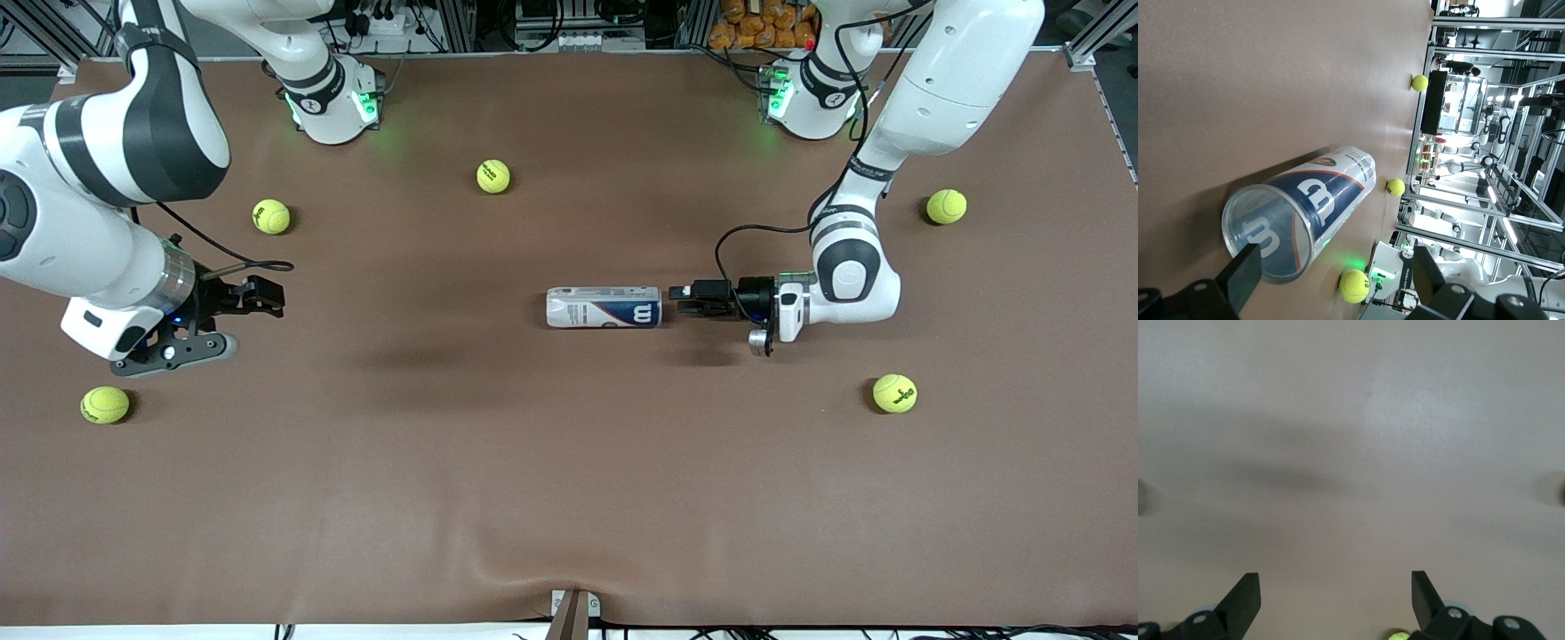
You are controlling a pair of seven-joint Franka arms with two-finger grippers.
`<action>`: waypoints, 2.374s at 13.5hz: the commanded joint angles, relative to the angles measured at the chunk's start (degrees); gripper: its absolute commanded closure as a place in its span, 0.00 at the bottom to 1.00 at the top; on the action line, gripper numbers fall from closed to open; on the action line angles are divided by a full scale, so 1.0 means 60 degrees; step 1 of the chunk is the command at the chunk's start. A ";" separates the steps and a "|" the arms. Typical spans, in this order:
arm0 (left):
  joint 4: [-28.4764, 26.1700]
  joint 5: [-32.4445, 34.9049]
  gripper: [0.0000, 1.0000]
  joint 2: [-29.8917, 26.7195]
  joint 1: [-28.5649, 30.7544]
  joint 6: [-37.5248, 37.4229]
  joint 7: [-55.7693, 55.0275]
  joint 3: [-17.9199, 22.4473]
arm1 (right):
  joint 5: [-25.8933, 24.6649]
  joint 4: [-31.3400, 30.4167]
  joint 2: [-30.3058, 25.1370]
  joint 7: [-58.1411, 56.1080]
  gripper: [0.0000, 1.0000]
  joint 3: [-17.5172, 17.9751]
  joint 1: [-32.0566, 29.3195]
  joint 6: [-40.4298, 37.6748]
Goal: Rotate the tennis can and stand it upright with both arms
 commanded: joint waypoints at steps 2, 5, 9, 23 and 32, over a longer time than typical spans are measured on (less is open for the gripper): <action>0.0007 -0.0821 0.00 0.0155 -0.0307 0.0099 0.0138 -0.0037 | -0.0014 -0.0265 -0.0361 0.0133 0.00 0.0088 -0.0144 0.0073; 0.0241 -0.1202 0.00 0.0404 -0.0570 0.0113 0.0138 -0.0037 | -0.0014 -0.0265 -0.0376 0.0133 0.00 0.0088 -0.0334 0.0219; 0.0766 -0.1685 0.22 0.0799 -0.1039 0.0553 0.0138 -0.0037 | 0.0059 -0.0280 -0.0639 0.0119 0.00 0.0103 -0.0715 0.0117; 0.2377 0.0709 1.00 -0.0634 -0.2297 0.2264 -0.5462 0.0036 | 0.0162 -0.0280 -0.1533 -0.0438 0.00 0.0103 -0.1653 -0.0703; 0.7181 1.0858 1.00 -0.0709 -0.4230 0.0426 -1.7971 -0.0037 | 0.0483 -0.0441 -0.2398 -0.0307 0.00 -0.1742 -0.0379 -0.1771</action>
